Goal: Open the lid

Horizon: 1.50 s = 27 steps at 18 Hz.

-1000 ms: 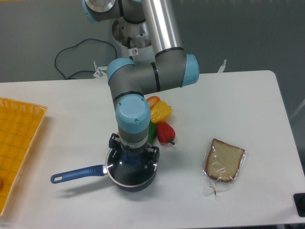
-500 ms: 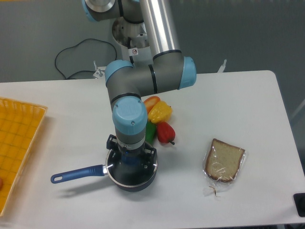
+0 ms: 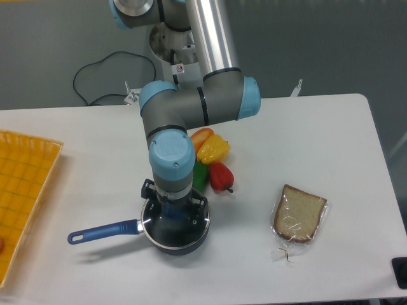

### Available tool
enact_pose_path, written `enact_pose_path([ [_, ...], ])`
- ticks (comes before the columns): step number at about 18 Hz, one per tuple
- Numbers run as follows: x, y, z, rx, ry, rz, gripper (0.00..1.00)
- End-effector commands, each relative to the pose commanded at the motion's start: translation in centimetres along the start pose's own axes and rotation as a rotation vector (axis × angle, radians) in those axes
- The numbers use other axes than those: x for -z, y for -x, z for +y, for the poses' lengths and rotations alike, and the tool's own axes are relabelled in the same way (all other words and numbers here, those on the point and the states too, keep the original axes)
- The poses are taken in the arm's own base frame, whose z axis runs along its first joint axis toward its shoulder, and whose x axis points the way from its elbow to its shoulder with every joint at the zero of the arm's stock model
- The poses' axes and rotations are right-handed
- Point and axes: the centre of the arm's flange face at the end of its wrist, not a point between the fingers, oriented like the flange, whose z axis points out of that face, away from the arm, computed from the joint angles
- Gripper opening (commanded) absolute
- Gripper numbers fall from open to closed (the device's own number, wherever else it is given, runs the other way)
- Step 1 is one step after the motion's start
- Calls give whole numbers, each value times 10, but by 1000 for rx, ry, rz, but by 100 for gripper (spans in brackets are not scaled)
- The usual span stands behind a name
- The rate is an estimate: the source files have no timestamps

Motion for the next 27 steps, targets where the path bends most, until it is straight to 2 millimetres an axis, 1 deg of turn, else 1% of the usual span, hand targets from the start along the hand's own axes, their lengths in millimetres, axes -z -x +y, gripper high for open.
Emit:
enact_pose_path([
  [3,0,1,0,1,-1,-1,85],
  [4,0,1,0,1,-1,-1,83],
  [13,0,0,0,0,-1,-1,80],
  [16,0,1,0,1,-1,-1,76],
  [19,1,1,0,1,-3,-2,67],
  [23,2,0,0,-3,-4,-2,59],
  [27,2,1,0,-2,-4,-2,55],
])
